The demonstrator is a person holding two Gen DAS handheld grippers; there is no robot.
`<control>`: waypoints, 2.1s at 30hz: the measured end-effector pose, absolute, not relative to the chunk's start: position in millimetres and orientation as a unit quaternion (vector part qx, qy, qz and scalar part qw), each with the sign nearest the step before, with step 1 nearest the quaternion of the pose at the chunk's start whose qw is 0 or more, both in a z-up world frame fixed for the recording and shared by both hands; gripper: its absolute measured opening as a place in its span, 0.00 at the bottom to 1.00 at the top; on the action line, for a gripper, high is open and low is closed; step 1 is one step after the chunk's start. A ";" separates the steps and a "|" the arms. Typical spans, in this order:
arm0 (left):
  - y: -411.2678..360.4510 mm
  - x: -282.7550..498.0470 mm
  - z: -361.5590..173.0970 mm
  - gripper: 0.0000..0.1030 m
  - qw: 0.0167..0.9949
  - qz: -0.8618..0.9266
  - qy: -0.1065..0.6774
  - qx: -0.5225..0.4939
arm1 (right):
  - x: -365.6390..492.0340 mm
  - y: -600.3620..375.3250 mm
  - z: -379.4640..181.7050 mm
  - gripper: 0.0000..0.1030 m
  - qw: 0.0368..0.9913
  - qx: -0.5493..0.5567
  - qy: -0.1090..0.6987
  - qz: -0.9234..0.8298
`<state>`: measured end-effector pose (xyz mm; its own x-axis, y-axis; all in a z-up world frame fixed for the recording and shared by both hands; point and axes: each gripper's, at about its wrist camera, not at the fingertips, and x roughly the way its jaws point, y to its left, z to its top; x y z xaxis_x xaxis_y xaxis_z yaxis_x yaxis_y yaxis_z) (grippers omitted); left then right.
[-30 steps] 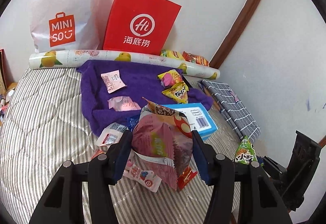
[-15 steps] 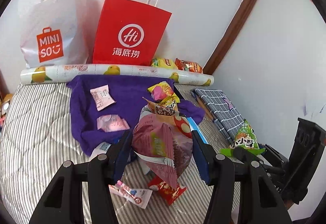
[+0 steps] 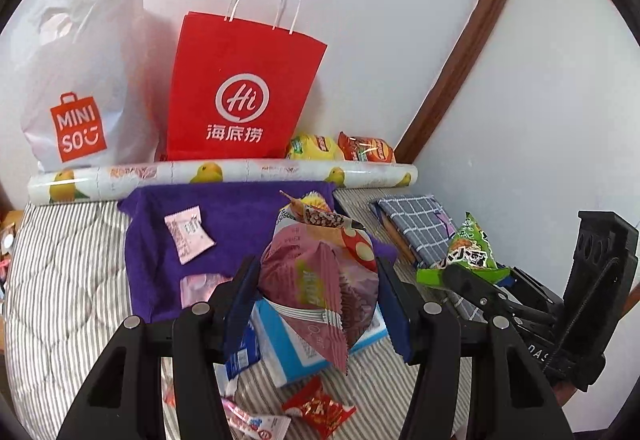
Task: Organize snacks
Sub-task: 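Lift both bags and carry them over the purple towel, then lower the green bag onto the towel with the right tool while the left tool holds the pink bag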
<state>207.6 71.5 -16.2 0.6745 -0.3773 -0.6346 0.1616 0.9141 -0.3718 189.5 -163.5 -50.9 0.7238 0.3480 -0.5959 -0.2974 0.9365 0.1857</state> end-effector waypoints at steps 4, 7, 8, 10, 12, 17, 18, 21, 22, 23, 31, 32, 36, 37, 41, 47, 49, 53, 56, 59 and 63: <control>71.2 220.8 -8.1 0.54 0.906 -0.144 0.373 -0.140 | 205.7 -162.6 -39.9 0.65 0.929 0.036 0.323 0.178; 74.2 230.6 -4.9 0.54 0.906 -0.141 0.371 -0.146 | 218.1 -159.2 -31.1 0.65 0.931 0.026 0.317 0.177; 75.3 233.9 -4.4 0.54 0.906 -0.140 0.371 -0.148 | 221.7 -156.9 -28.4 0.65 0.932 0.021 0.315 0.177; 78.1 240.7 -3.1 0.54 0.907 -0.136 0.369 -0.149 | 230.0 -154.0 -22.9 0.65 0.933 0.016 0.311 0.179; 80.3 247.8 -0.5 0.54 0.909 -0.130 0.368 -0.144 | 238.2 -151.2 -18.0 0.65 0.932 0.016 0.310 0.185; 87.6 264.6 3.8 0.54 0.915 -0.114 0.364 -0.134 | 256.0 -140.6 -10.4 0.65 0.934 0.004 0.305 0.186; 89.7 269.0 4.3 0.54 0.915 -0.113 0.363 -0.134 | 260.9 -137.9 -9.6 0.65 0.934 0.004 0.304 0.190; 93.1 279.9 2.8 0.54 0.917 -0.102 0.363 -0.131 | 271.9 -131.5 -8.8 0.65 0.933 0.008 0.303 0.195; 94.2 283.2 1.1 0.54 0.917 -0.100 0.363 -0.130 | 276.6 -128.5 -9.3 0.65 0.933 0.010 0.301 0.198; 95.5 287.3 -0.6 0.54 0.917 -0.098 0.364 -0.131 | 279.0 -126.8 -10.0 0.65 0.932 0.011 0.301 0.200; 106.0 315.4 -21.9 0.54 0.916 -0.091 0.366 -0.135 | 302.3 -113.2 -29.5 0.65 0.923 0.020 0.314 0.222; 107.0 319.2 -26.1 0.54 0.914 -0.088 0.372 -0.135 | 304.7 -111.9 -33.2 0.65 0.922 0.018 0.315 0.225; 113.3 330.2 -39.3 0.54 0.909 -0.079 0.387 -0.135 | 315.0 -108.5 -48.0 0.65 0.918 0.020 0.318 0.234; 113.9 332.3 -42.1 0.54 0.908 -0.072 0.391 -0.129 | 317.4 -108.5 -52.0 0.65 0.917 0.025 0.321 0.238; 117.8 337.9 -50.1 0.54 0.906 -0.062 0.401 -0.125 | 325.9 -106.3 -69.9 0.65 0.913 0.036 0.325 0.243; 118.4 342.9 -57.5 0.54 0.902 -0.057 0.409 -0.126 | 330.8 -101.8 -94.6 0.65 0.910 0.023 0.338 0.237; 116.1 343.9 -59.7 0.54 0.901 -0.055 0.413 -0.121 | 328.6 -103.9 -100.0 0.65 0.911 0.023 0.338 0.236; 111.8 344.0 -61.8 0.54 0.900 -0.056 0.416 -0.115 | 327.4 -108.3 -108.8 0.65 0.910 0.020 0.344 0.232; 110.8 344.2 -61.9 0.54 0.900 -0.054 0.418 -0.113 | 329.9 -109.6 -112.8 0.65 0.908 0.018 0.350 0.228; 111.8 343.8 -63.0 0.54 0.900 -0.050 0.418 -0.113 | 332.0 -110.3 -116.1 0.65 0.904 0.020 0.359 0.230; 114.5 344.4 -64.8 0.54 0.898 -0.048 0.421 -0.117 | 334.7 -108.0 -122.5 0.66 0.899 0.014 0.372 0.231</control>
